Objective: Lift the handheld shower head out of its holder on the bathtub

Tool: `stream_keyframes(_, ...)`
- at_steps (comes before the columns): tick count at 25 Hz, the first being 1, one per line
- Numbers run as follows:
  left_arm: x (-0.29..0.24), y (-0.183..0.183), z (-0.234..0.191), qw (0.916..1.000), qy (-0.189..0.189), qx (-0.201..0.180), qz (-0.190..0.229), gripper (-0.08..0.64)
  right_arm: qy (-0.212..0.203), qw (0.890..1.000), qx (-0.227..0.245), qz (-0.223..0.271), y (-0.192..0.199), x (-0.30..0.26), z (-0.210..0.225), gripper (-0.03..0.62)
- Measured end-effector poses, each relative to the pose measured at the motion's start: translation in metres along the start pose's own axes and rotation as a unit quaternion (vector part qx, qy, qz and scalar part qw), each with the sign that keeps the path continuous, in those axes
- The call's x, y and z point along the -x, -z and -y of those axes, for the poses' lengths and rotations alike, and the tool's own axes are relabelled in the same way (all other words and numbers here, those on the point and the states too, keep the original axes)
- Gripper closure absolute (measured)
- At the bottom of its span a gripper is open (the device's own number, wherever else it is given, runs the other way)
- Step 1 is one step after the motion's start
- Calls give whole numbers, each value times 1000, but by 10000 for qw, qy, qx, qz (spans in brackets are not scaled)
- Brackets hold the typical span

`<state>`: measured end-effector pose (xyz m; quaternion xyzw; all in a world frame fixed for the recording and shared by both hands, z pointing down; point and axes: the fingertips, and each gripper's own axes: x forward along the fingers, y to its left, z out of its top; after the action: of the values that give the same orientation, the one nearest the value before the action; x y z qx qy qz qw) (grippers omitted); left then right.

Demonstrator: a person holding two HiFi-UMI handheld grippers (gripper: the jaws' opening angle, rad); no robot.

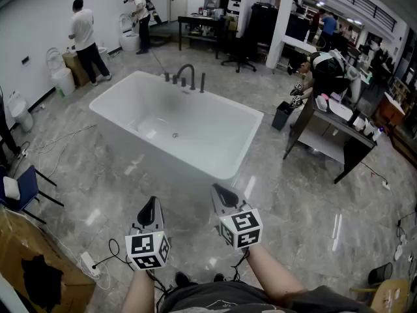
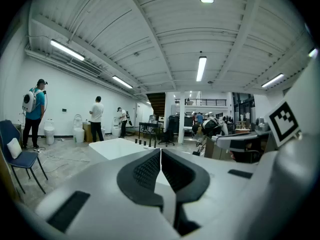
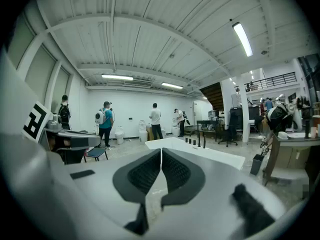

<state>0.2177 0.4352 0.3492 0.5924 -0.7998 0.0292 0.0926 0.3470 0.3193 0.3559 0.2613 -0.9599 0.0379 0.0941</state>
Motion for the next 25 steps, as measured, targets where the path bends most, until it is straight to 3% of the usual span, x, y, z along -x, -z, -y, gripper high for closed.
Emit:
stream_keyframes(5, 6, -8, -7, 9997, -111, -32, 205, 540, 78, 10000, 3, -30, 0, 0, -2, 563)
stream_keyframes(14, 1, -5, -20, 9997, -44, 147, 192, 540, 111, 9999, -26, -90, 2, -11, -12, 563)
stream_keyframes(25, 6, 2, -82, 9994, -75, 279, 181, 540, 360, 9986, -379, 88, 2, -45, -31, 561)
